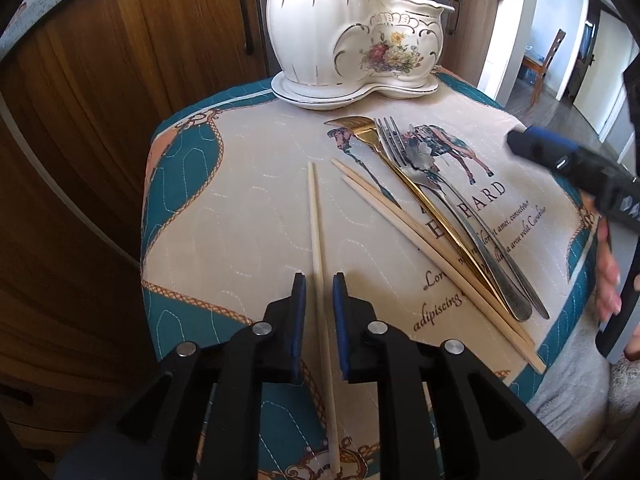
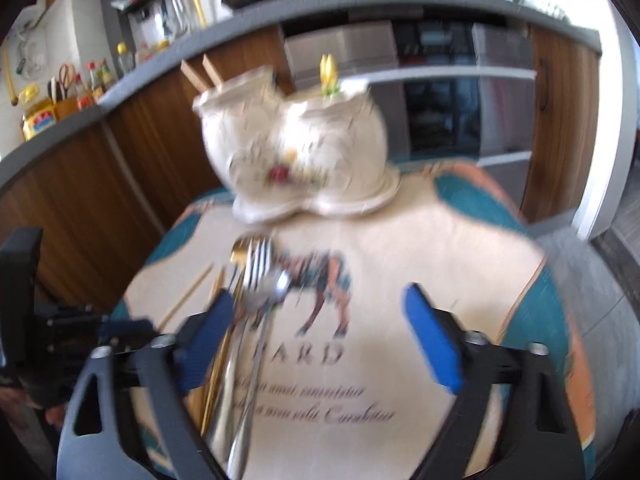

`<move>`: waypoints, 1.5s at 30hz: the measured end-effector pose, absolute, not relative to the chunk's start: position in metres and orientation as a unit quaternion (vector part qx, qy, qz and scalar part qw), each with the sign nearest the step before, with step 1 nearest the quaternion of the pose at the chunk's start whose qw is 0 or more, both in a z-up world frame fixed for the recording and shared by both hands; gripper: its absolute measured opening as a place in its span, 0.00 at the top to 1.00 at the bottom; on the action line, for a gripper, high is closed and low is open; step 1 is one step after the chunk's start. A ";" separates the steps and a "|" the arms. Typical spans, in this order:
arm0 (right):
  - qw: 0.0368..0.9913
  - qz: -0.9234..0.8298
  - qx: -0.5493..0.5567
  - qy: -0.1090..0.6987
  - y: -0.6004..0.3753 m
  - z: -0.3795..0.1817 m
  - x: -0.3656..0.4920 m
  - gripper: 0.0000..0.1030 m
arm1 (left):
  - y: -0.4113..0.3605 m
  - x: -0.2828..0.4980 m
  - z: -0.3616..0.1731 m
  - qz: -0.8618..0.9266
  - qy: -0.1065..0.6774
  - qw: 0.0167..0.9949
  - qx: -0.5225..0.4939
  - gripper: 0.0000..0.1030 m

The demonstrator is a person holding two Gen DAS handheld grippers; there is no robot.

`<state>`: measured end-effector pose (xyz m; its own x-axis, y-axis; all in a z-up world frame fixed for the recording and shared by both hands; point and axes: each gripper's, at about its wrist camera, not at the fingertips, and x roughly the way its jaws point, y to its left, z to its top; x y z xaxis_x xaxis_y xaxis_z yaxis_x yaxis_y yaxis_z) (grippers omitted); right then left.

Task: Organize utensils
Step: 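Grasp a wooden chopstick with the left gripper while the right grasps a silver spoon, then lift the chopstick with the left gripper while the right lifts the spoon toward the holder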

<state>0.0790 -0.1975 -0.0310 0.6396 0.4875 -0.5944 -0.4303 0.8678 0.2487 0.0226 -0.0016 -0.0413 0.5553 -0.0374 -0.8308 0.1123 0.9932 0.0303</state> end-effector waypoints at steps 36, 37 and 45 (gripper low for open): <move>0.896 0.299 0.043 0.326 -0.184 -0.012 0.067 0.96 | 0.011 0.017 -0.023 -0.065 0.383 0.921 0.021 0.96; 0.900 0.298 0.047 0.315 -0.187 -0.009 0.065 0.96 | 0.011 0.016 -0.021 -0.068 0.376 0.924 0.018 0.96; 0.929 0.289 0.079 0.215 -0.206 0.019 0.056 0.96 | 0.015 0.014 0.004 -0.075 0.321 0.944 -0.002 0.96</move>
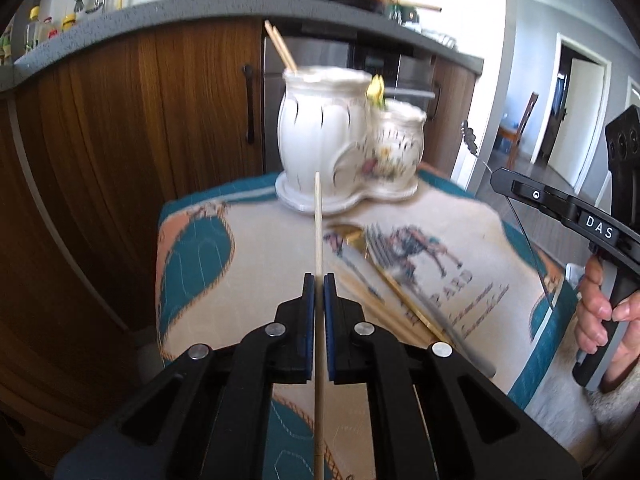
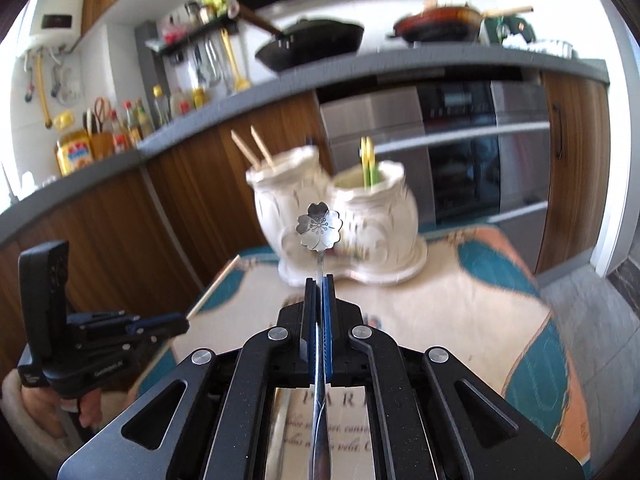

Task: Organize utensils
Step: 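Lift the chopstick with the left gripper while the right lifts the spoon toward the holder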

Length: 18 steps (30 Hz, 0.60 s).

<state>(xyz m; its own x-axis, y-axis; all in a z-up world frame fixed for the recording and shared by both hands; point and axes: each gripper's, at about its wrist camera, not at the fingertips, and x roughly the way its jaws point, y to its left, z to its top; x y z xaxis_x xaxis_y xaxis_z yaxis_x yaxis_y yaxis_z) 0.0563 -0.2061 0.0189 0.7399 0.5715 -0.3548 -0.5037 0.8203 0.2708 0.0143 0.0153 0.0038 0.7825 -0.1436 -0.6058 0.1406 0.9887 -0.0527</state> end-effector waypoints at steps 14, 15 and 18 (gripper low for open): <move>0.939 0.281 0.103 0.170 -0.215 0.044 0.070 0.96 | -0.004 0.026 0.039 -0.098 0.260 0.961 0.005 0.96; 0.939 0.282 0.105 0.168 -0.214 0.046 0.073 0.96 | -0.005 0.026 0.041 -0.100 0.257 0.961 0.007 0.96; 0.940 0.282 0.112 0.158 -0.213 0.053 0.078 0.96 | -0.009 0.026 0.046 -0.106 0.251 0.962 0.010 0.96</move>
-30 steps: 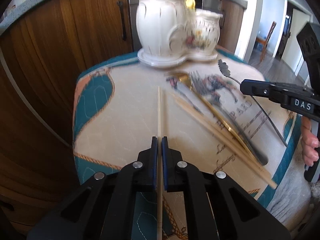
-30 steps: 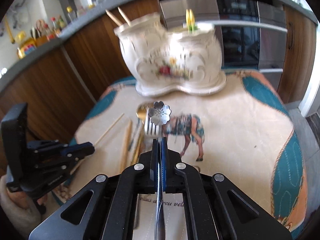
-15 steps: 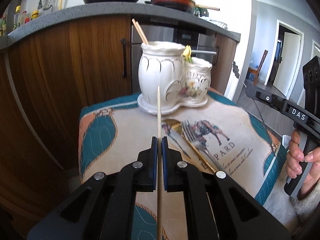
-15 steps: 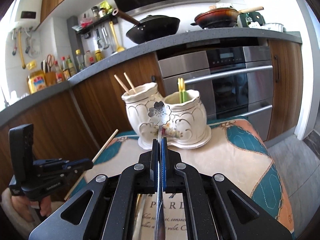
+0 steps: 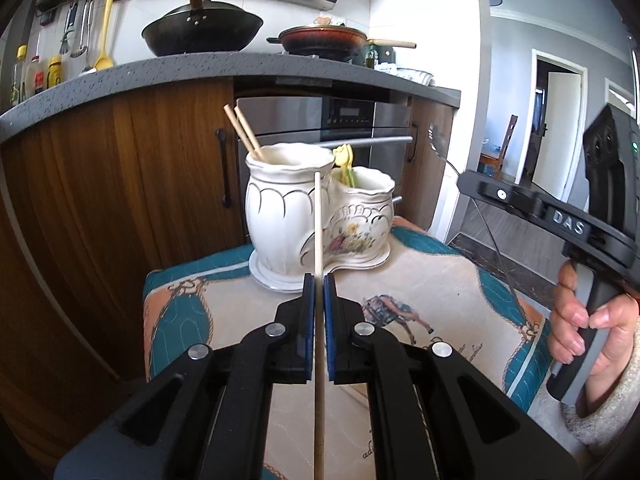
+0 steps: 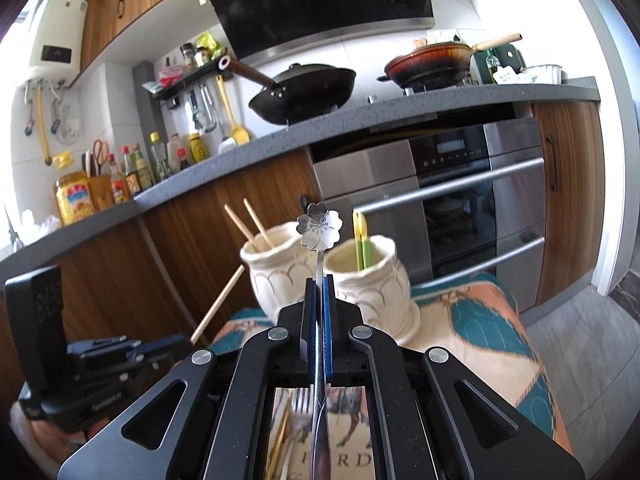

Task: Organize utensils
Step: 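Lift the chopstick with the left gripper while the right lifts the spoon toward the holder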

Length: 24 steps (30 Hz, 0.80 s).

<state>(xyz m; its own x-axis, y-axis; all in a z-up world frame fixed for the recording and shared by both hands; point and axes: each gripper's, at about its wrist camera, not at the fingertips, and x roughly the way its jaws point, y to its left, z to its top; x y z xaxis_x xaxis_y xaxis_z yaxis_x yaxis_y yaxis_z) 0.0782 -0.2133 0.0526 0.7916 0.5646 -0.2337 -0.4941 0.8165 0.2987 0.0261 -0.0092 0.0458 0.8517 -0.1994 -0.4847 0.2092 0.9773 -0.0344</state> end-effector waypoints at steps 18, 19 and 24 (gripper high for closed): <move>0.946 0.276 0.117 0.122 -0.198 0.081 0.130 0.96 | -0.009 0.063 0.083 -0.127 0.192 0.973 -0.004 0.96; 0.947 0.275 0.119 0.120 -0.198 0.083 0.134 0.96 | -0.009 0.066 0.086 -0.127 0.188 0.974 -0.004 0.96; 0.950 0.265 0.127 0.105 -0.200 0.094 0.155 0.96 | -0.008 0.085 0.099 -0.128 0.169 0.977 -0.020 0.96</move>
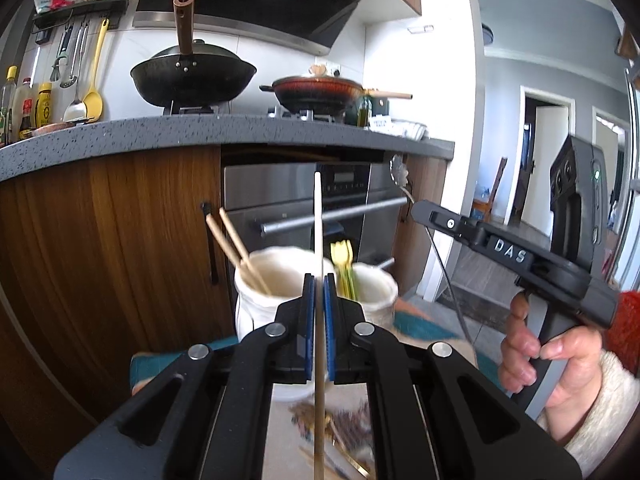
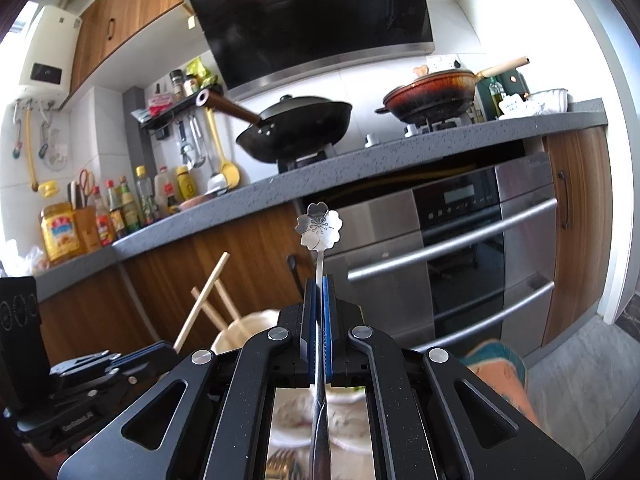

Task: Organize utensils
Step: 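Lift the chopstick with the left gripper while the right lifts the spoon toward the holder, then drop chopstick into tall vase with left gripper while right drops spoon into short cup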

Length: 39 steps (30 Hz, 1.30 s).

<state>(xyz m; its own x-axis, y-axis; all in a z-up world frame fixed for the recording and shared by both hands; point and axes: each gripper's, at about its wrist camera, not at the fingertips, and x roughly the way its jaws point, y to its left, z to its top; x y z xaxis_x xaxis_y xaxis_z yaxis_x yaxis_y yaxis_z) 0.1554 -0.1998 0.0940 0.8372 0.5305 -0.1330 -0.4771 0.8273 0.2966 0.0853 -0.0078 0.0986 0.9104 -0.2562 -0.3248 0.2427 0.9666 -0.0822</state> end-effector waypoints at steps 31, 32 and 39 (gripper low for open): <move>0.946 0.262 0.169 0.085 -0.183 0.073 0.238 0.96 | -0.011 0.183 0.099 -0.087 0.086 0.991 -0.055 0.96; 0.948 0.259 0.168 0.082 -0.182 0.073 0.239 0.96 | -0.011 0.178 0.099 -0.088 0.082 0.992 -0.050 0.96; 0.953 0.246 0.152 0.085 -0.181 0.066 0.238 0.96 | -0.014 0.155 0.094 -0.083 0.081 0.993 -0.032 0.96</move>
